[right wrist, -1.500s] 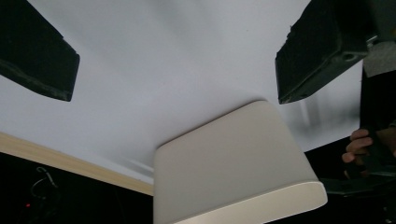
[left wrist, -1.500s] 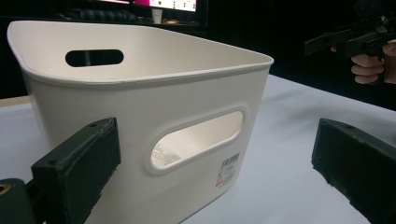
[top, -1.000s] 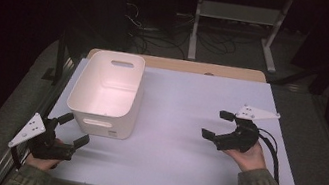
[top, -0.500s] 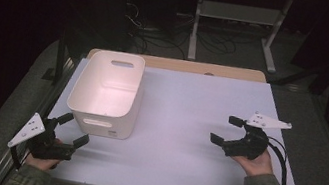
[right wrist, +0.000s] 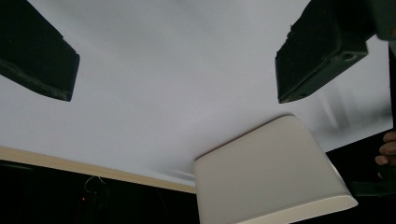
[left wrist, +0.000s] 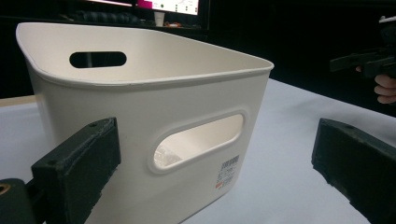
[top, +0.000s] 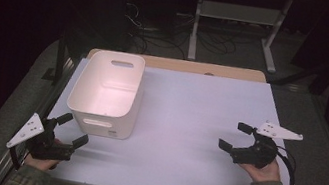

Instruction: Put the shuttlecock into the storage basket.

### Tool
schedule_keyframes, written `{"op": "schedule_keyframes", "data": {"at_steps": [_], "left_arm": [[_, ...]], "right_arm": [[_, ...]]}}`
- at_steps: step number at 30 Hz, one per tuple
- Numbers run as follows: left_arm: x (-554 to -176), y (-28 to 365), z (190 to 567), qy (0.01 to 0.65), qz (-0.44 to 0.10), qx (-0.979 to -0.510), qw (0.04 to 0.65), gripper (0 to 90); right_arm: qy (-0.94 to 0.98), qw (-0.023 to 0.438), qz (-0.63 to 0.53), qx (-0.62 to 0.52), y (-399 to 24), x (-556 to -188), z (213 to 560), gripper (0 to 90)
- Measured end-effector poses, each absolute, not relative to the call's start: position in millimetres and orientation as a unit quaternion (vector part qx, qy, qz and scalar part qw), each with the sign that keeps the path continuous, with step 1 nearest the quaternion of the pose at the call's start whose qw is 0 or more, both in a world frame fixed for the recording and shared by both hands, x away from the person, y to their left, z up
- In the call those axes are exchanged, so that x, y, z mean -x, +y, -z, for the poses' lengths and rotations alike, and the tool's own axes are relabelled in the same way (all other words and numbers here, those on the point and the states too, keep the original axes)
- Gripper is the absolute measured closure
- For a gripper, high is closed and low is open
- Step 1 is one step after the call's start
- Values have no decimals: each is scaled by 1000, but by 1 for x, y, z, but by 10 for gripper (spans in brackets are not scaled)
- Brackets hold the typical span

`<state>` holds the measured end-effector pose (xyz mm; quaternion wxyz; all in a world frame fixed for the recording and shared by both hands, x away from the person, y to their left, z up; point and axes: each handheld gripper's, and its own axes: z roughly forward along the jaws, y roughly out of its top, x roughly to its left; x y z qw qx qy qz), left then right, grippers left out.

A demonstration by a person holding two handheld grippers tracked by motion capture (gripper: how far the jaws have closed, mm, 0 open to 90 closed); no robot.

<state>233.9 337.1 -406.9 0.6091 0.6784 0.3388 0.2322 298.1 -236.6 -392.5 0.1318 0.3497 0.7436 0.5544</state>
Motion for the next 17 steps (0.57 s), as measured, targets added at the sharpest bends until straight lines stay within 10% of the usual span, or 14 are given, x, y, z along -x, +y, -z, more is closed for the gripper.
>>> {"op": "schedule_keyframes", "data": {"at_steps": [17], "left_arm": [[-233, 336, 406, 339, -230, -676, 612, 8]], "right_arm": [[736, 143, -561, -351, -251, -285, 399, 0]]}}
